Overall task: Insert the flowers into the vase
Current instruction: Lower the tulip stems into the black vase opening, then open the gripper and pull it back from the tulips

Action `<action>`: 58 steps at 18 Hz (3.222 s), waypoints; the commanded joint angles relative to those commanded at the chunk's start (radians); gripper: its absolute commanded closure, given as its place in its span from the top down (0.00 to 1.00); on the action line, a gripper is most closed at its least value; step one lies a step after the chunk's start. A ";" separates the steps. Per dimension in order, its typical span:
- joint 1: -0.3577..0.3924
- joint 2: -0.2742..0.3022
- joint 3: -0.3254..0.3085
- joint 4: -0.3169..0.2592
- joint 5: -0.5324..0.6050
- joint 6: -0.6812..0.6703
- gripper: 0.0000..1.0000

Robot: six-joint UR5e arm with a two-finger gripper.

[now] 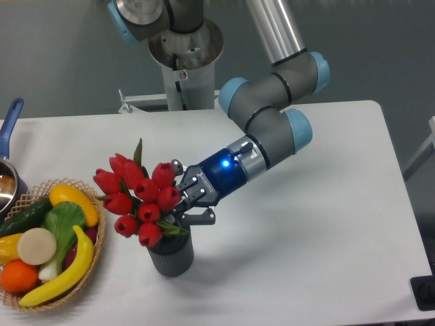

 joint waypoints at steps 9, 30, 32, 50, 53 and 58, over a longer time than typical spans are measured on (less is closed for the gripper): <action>0.000 -0.017 -0.011 0.002 0.045 0.003 0.36; 0.012 0.023 -0.015 0.002 0.236 0.006 1.00; 0.012 0.041 -0.018 0.002 0.311 0.005 1.00; 0.253 0.353 0.046 -0.037 1.021 -0.002 1.00; 0.270 0.370 0.090 -0.122 1.114 0.015 1.00; 0.319 0.413 0.153 -0.369 1.275 0.317 1.00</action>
